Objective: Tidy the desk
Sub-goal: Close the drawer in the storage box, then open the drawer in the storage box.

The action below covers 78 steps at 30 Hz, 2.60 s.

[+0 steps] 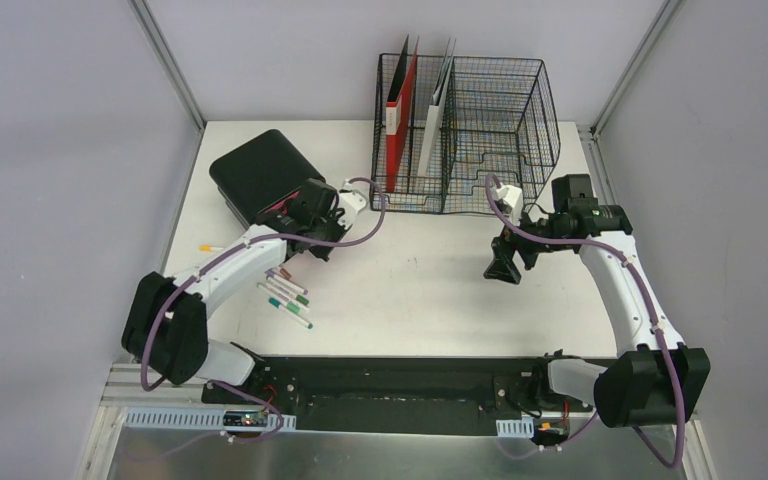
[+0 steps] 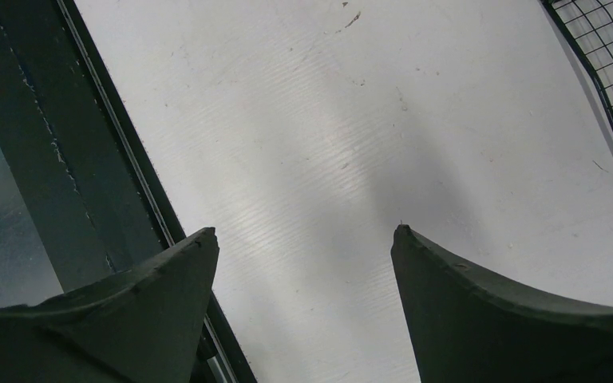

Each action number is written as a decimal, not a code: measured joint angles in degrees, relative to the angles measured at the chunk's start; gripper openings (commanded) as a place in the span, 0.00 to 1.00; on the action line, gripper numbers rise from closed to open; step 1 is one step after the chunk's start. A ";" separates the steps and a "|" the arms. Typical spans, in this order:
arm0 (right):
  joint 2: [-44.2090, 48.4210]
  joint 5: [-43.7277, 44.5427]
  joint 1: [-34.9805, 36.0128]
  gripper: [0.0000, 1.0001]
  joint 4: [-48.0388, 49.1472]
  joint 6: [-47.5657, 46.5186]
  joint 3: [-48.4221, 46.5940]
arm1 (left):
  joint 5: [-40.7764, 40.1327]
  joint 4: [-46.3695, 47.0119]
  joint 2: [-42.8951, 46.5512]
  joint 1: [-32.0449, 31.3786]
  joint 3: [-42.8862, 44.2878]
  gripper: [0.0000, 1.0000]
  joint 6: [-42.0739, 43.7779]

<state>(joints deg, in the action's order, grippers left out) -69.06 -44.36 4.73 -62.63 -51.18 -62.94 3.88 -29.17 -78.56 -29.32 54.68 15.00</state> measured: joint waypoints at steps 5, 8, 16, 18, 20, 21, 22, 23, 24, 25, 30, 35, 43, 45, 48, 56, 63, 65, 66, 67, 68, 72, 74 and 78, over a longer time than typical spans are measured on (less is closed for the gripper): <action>0.00 0.00 0.00 0.83 0.00 -0.09 0.00 | -6.82 -0.94 -3.56 -0.04 0.55 0.00 0.90; 0.00 0.00 0.00 0.83 0.00 -0.22 0.00 | -10.05 -1.38 -4.35 -0.76 0.98 0.00 0.96; 0.00 0.00 0.00 0.83 0.00 -0.24 0.02 | -18.53 -1.36 -5.68 -1.51 2.10 0.20 0.52; 0.00 0.00 0.00 0.83 0.00 -0.24 0.02 | -20.59 -1.29 -6.21 -1.51 2.34 0.31 0.09; 0.00 0.00 0.00 0.83 0.00 -0.26 0.02 | -22.60 -1.31 -6.78 -1.53 2.58 0.37 -0.44; 0.00 0.00 0.00 0.84 0.00 -0.26 0.02 | -23.39 -1.36 -6.99 -1.68 2.71 0.40 -0.74; 0.00 0.00 0.00 0.84 0.00 -0.26 0.02 | -24.11 -1.33 -7.17 -1.77 2.80 0.43 -0.81; 0.00 0.00 0.00 0.84 0.00 -0.26 0.02 | -24.90 -1.36 -7.30 -1.77 2.91 0.46 -0.92; 0.00 0.00 0.00 0.83 0.00 -0.26 0.02 | -25.44 -1.33 -7.37 -1.77 2.95 0.50 -0.98; 0.00 0.00 0.00 0.84 0.00 -0.28 0.02 | -25.81 -1.33 -7.37 -1.77 2.97 0.53 -0.85; 0.00 0.00 0.00 0.84 0.00 -0.37 0.02 | -26.38 -1.64 -7.34 -1.77 3.04 0.61 -0.74; 0.00 0.02 0.00 0.84 0.00 -0.39 0.02 | -26.75 -2.49 -7.34 -1.86 3.04 0.62 -0.52; -0.02 0.02 0.00 0.84 0.00 -0.39 0.02 | -25.29 -2.56 -2.40 -1.84 3.02 0.63 0.46; 0.00 0.02 0.00 0.84 0.00 -0.39 0.02 | -24.22 -1.73 0.79 -1.84 2.78 0.73 0.63; 0.00 0.04 0.00 0.84 0.00 -0.39 0.02 | -22.25 0.09 5.29 -1.81 1.62 0.88 0.22; 0.00 0.07 -0.13 0.84 0.00 -0.42 0.02 | -13.57 5.31 15.45 0.31 -4.00 0.95 -4.50; 0.00 0.17 -0.26 0.85 0.00 -0.42 0.02 | -7.02 10.91 21.70 1.60 -7.19 0.79 -11.72; 0.00 0.17 -0.31 0.85 0.00 -0.42 0.04 | -8.11 12.74 22.27 1.60 -8.52 0.66 -15.15; 0.00 0.17 -0.33 0.85 0.00 -0.42 0.04 | -8.98 13.64 22.34 1.62 -9.31 0.63 -17.14; -0.02 0.17 -0.37 0.85 0.00 -0.42 0.07 | -9.99 14.62 22.36 1.64 -10.23 0.61 -18.97; -0.02 0.17 -0.37 0.85 0.00 -0.42 0.09 | -10.54 15.39 22.36 1.64 -11.08 0.59 -20.17; -0.02 0.17 -0.39 0.85 0.00 -0.42 0.37 | -14.47 18.08 22.27 1.64 -14.82 0.46 -26.82; -0.02 0.17 -0.39 0.85 0.00 -0.44 0.42 | -17.79 17.99 21.81 1.62 -15.17 0.35 -29.99; -0.07 0.20 -0.42 0.85 -0.02 -0.44 0.55 | -26.71 17.11 19.80 0.79 -14.80 0.24 -36.02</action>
<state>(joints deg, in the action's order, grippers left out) -69.12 -44.16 4.32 -62.65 -51.62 -62.39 -22.83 -12.05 -58.76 -28.53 39.88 -21.02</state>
